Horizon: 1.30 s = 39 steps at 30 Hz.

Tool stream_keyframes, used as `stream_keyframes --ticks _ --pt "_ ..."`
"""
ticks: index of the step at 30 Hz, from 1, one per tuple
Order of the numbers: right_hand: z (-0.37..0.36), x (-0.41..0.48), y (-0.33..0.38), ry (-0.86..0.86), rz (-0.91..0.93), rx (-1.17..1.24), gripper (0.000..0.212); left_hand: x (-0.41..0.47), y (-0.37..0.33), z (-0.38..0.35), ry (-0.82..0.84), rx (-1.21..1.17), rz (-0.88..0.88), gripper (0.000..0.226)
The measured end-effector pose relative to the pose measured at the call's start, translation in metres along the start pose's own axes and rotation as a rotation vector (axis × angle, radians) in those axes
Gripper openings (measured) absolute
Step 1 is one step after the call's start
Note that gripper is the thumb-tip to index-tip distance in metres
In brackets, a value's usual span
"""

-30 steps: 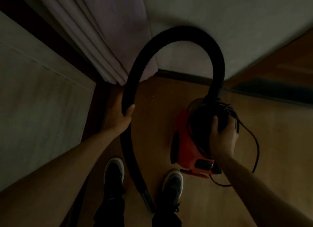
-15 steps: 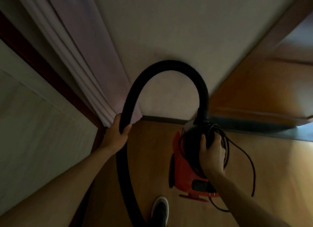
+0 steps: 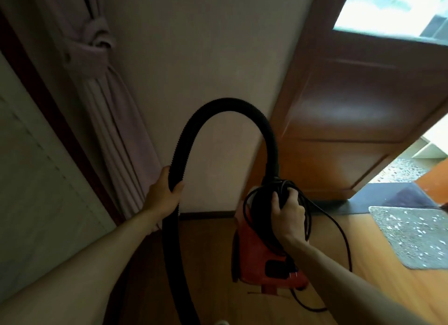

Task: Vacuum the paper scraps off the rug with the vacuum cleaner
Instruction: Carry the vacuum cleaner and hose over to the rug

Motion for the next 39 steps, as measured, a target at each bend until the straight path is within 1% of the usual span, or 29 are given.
stream_keyframes --ticks 4,9,15,17,23,26,29,34,39 --pt "0.061 -0.022 0.032 -0.069 0.022 0.038 0.037 -0.022 -0.066 0.013 0.050 0.027 -0.063 0.057" --pt "0.139 -0.037 0.061 -0.166 0.041 0.062 0.034 -0.042 -0.152 0.019 0.073 0.066 -0.141 0.059" --pt "0.239 -0.034 0.063 -0.291 0.008 0.096 0.036 -0.046 -0.266 -0.002 0.089 0.075 -0.254 0.052" --pt "0.269 -0.027 0.056 -0.325 -0.026 0.105 0.036 -0.044 -0.302 -0.014 0.093 0.115 -0.278 0.049" --pt "0.365 -0.007 0.022 -0.447 -0.070 0.095 0.036 -0.037 -0.407 -0.062 0.053 0.208 -0.341 0.038" --pt "0.418 0.000 0.001 -0.494 -0.095 0.083 0.036 -0.039 -0.458 -0.097 0.050 0.227 -0.389 0.045" --pt "0.473 0.003 -0.019 -0.561 -0.093 0.078 0.030 -0.047 -0.508 -0.140 0.058 0.258 -0.418 0.053" --pt "0.556 0.004 -0.059 -0.653 -0.096 0.053 0.030 -0.064 -0.577 -0.219 0.106 0.244 -0.446 0.053" --pt "0.626 -0.006 -0.100 -0.769 -0.088 0.036 0.025 -0.082 -0.629 -0.292 0.165 0.192 -0.497 0.051"
Point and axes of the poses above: each hand's wrist, its own x-axis towards the middle knuckle, its own z-axis out of the back of the hand, y = z × x, the point moved 10 cm from there along x, towards the middle knuckle, and after that the axes turned 5 degrees about y, right-handed, at the moved point
